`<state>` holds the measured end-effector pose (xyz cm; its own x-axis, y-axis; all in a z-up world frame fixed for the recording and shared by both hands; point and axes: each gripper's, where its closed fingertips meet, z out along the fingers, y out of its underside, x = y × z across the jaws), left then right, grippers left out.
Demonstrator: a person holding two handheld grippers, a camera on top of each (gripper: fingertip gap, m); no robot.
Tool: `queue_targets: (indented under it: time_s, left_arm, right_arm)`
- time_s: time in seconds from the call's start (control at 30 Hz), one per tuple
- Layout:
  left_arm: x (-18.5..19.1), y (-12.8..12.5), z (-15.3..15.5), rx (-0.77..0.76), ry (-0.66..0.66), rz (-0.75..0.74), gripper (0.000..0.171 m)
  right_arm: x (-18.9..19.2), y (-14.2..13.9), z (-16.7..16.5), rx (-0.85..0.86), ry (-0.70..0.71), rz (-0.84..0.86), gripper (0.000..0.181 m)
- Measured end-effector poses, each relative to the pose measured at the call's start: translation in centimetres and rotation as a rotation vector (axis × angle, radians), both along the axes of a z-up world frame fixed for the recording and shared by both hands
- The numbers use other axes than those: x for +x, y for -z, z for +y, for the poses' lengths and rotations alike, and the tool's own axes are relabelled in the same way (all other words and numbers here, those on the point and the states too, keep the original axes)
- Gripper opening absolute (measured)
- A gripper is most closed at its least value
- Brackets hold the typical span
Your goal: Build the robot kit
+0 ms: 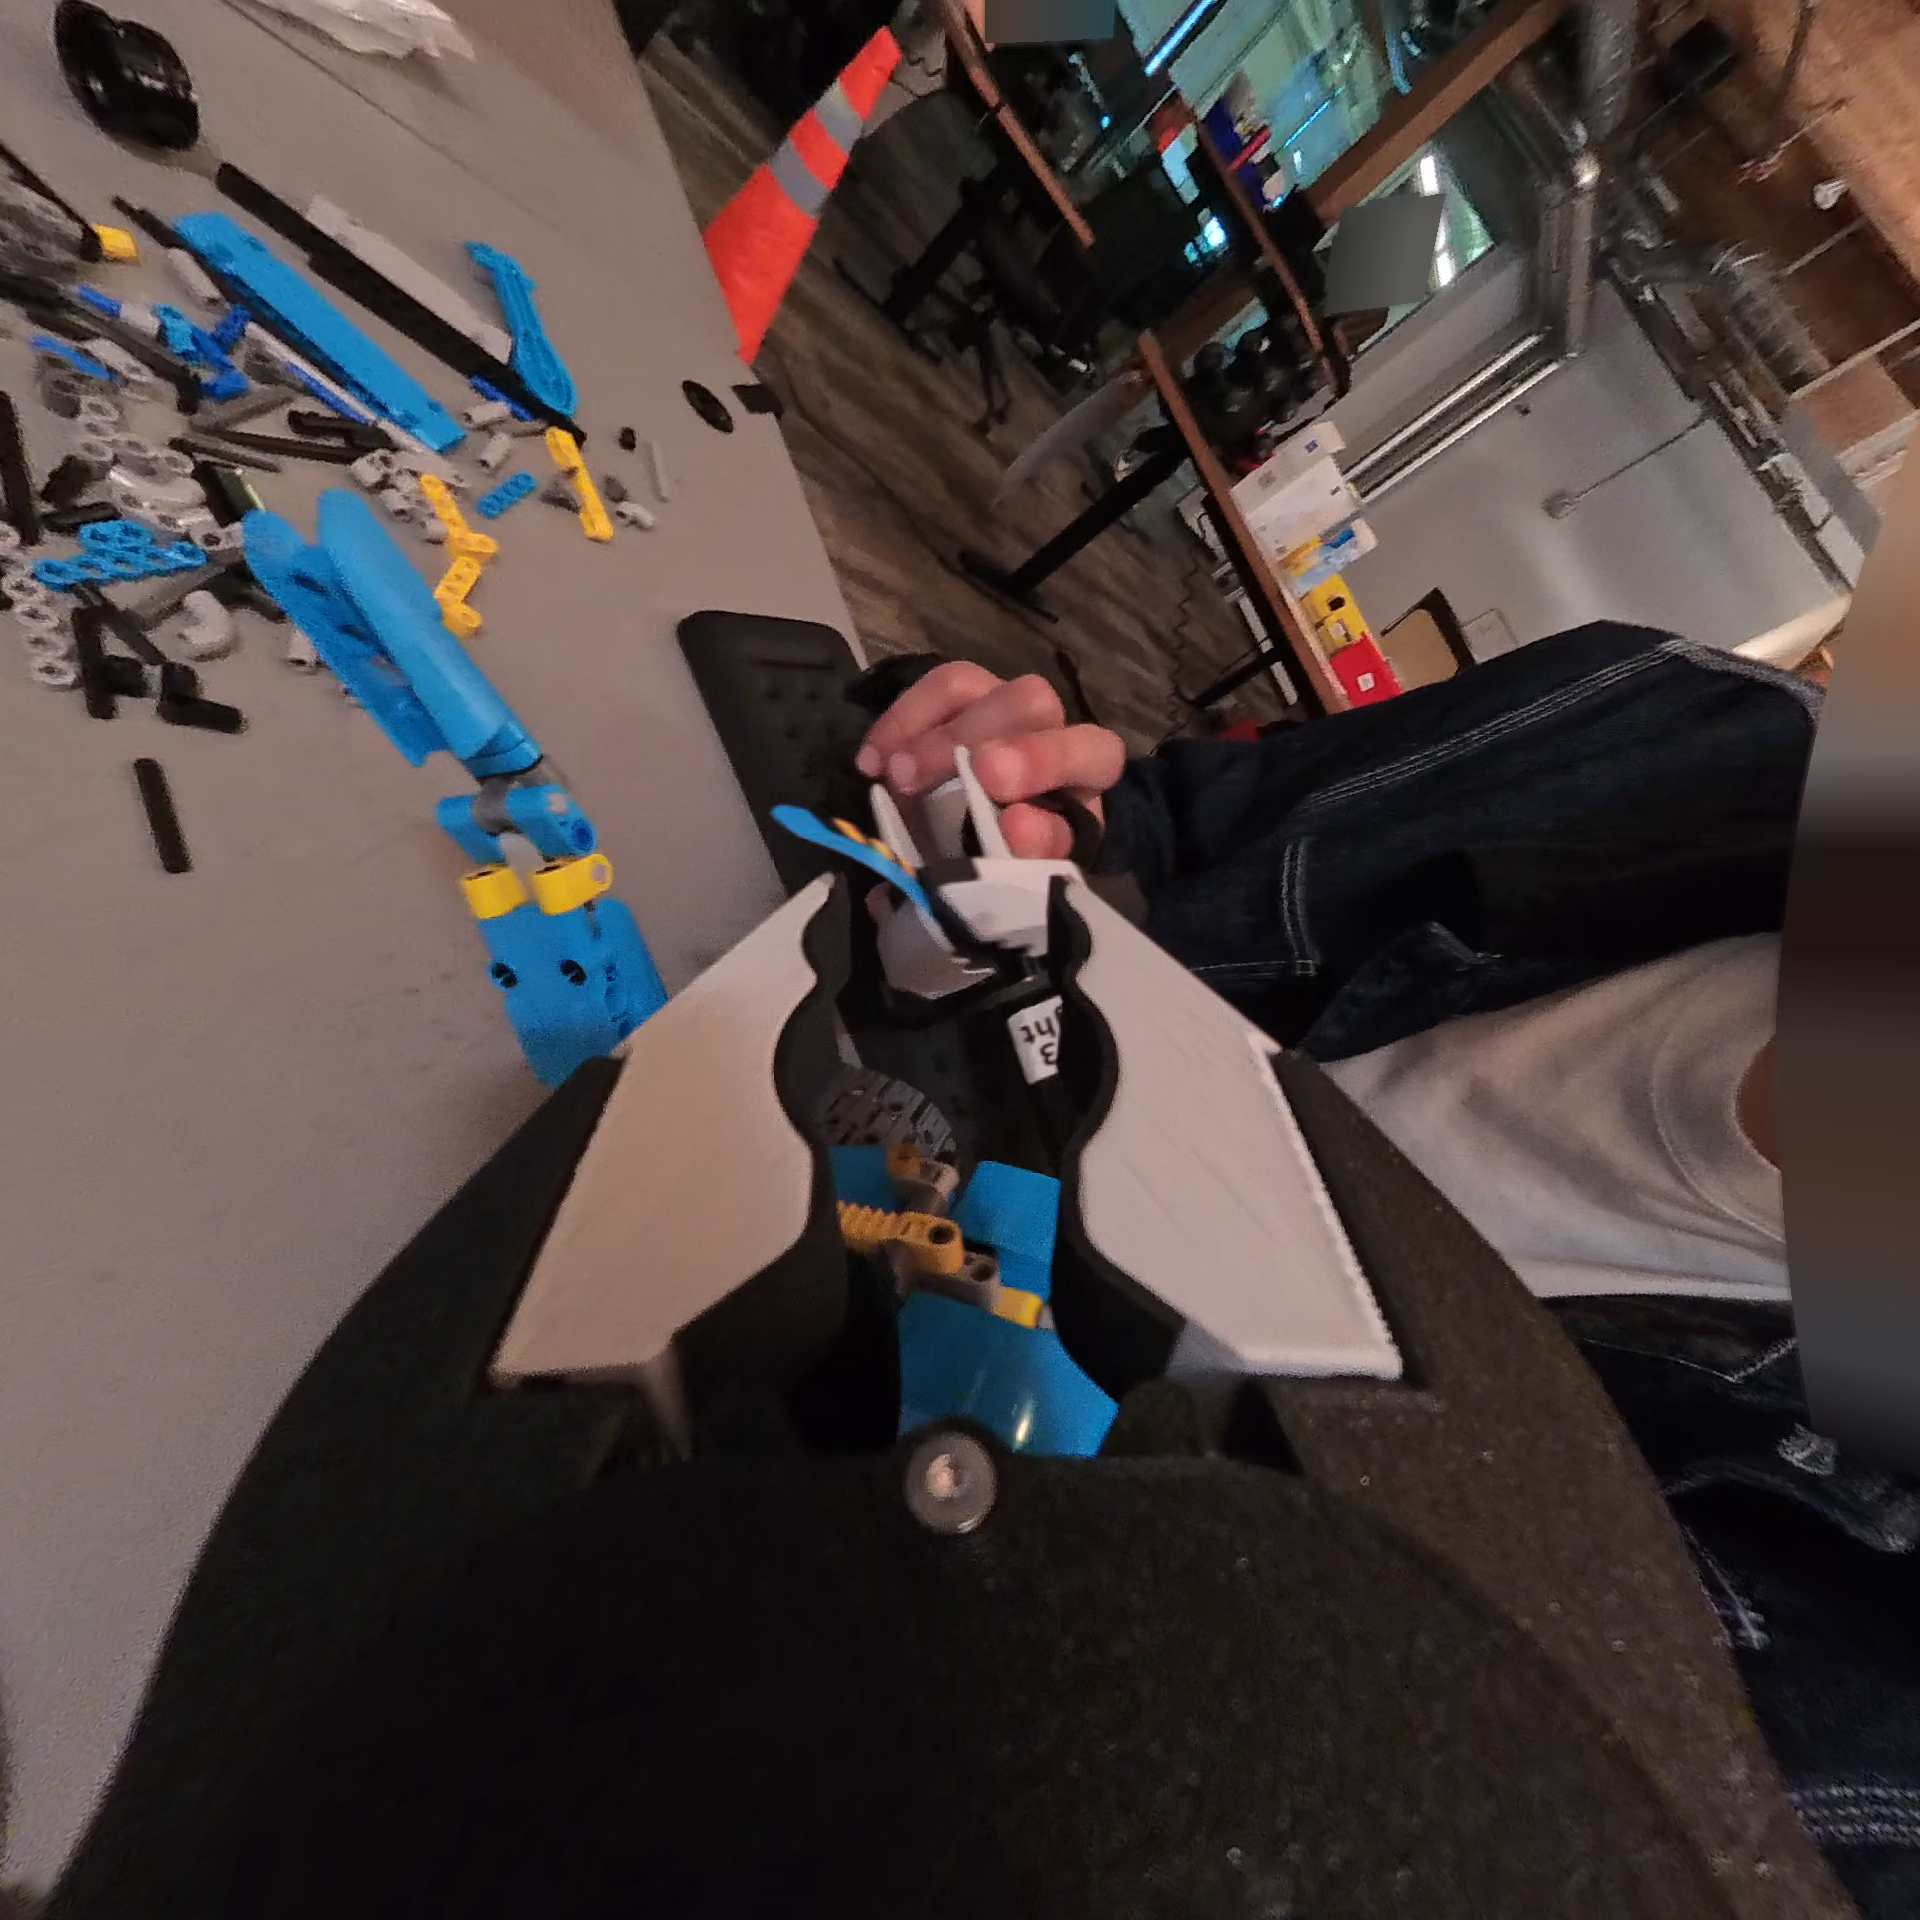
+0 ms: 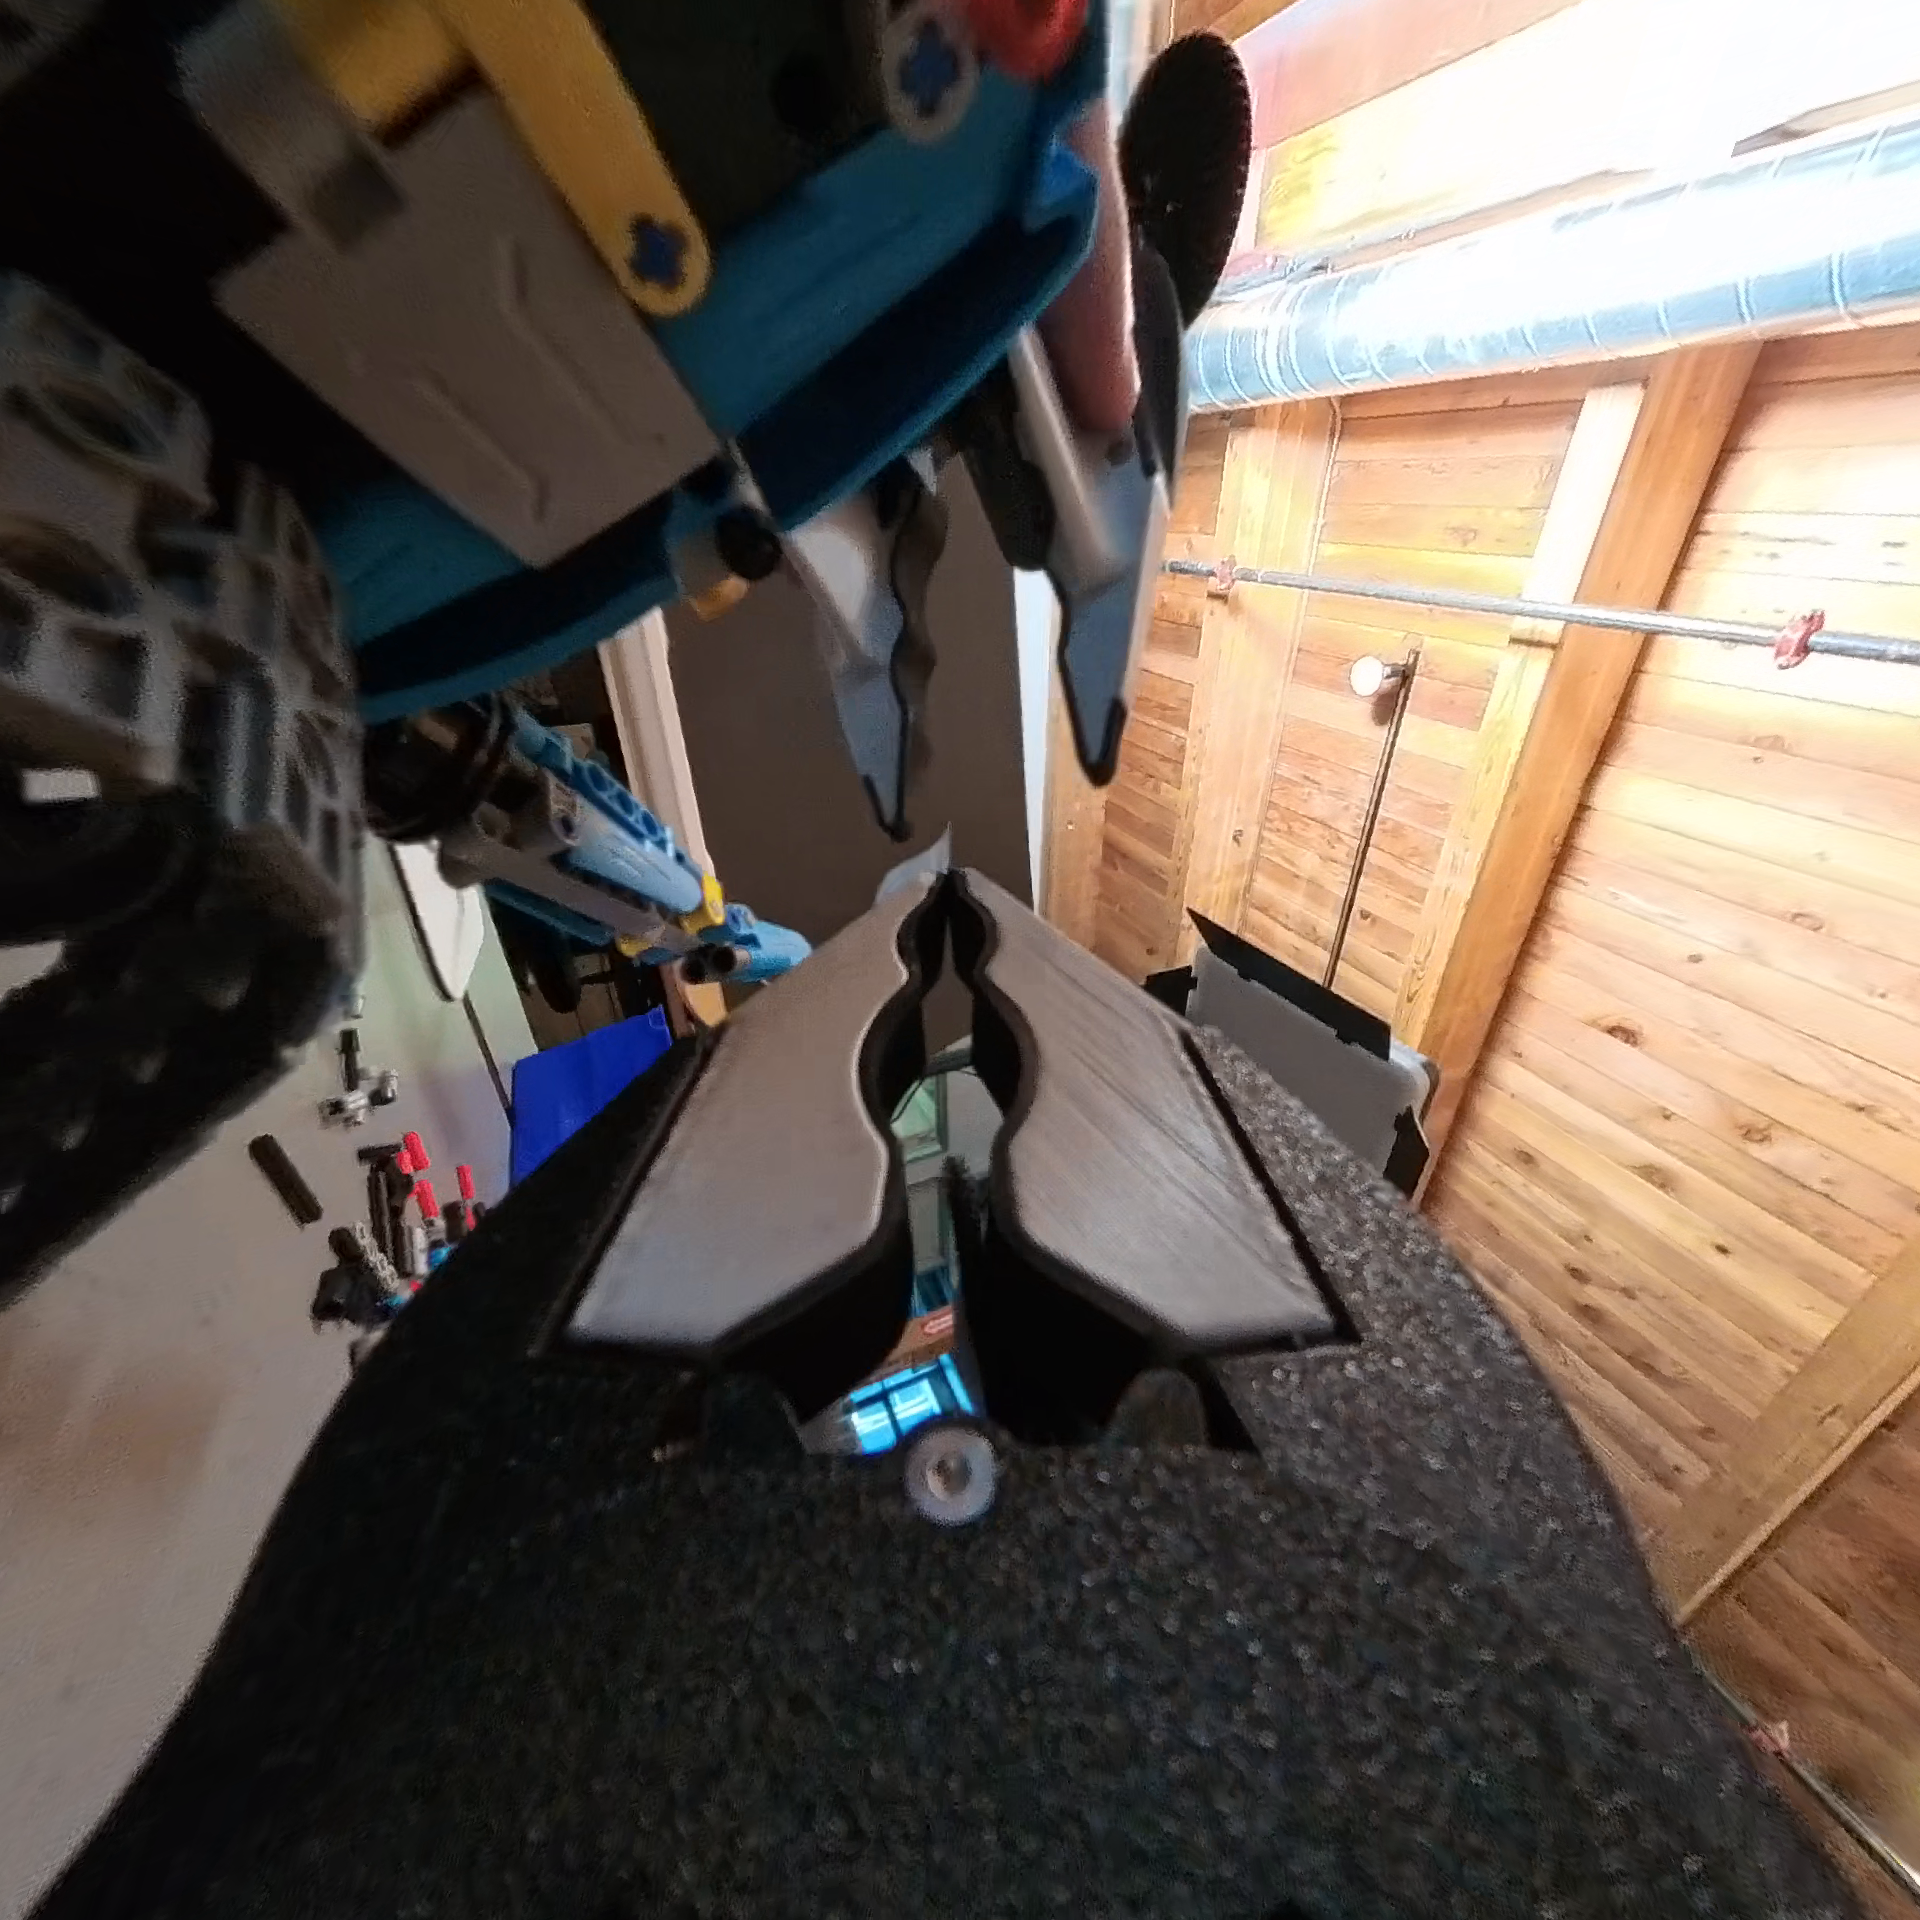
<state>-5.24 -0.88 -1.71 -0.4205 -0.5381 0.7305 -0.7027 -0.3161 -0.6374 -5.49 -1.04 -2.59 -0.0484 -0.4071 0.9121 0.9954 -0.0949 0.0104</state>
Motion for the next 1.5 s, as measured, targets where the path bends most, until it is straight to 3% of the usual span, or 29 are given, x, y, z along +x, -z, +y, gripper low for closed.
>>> queue_targets:
  time_s: [0.07, 0.3, 0.77, 0.87, 1.07, 1.3, 1.5]
  left_arm:
    - [0.6, 0.9, 0.1, 0.021, -0.02, 0.025, 0.037]
    - [1.0, 0.9, 0.1, -0.014, -0.031, 0.018, 0.023]
    - [1.2, 1.2, 0.6, 0.046, -0.058, 0.005, 0.01]
    - [1.4, 1.3, 0.9, 0.082, -0.079, -0.003, 0.0]
    - [1.4, 1.3, 0.9, 0.139, -0.073, -0.033, 0.0]
    - [1.0, 1.3, 1.6, 0.355, -0.068, -0.144, 0.0]
    - [0.3, 1.6, 2.4, 0.353, -0.058, -0.126, 0.0]
  right_arm:
    - [-0.4, 0.0, -0.1, 0.0, -0.014, 0.0, 0.0]
    - [-0.4, 0.2, -0.1, -0.009, -0.013, -0.002, 0.0]
    - [-0.5, 0.7, 0.3, -0.032, -0.007, 0.0, 0.0]
    - [-0.4, 0.8, 0.3, -0.04, -0.009, 0.005, 0.0]
    - [-0.5, 1.1, 0.4, -0.047, -0.013, 0.019, 0.0]
    - [0.0, 2.1, 0.7, -0.15, -0.101, 0.305, 0.007]
    - [0.6, 2.9, 1.2, -0.297, -0.236, 0.656, 0.03]
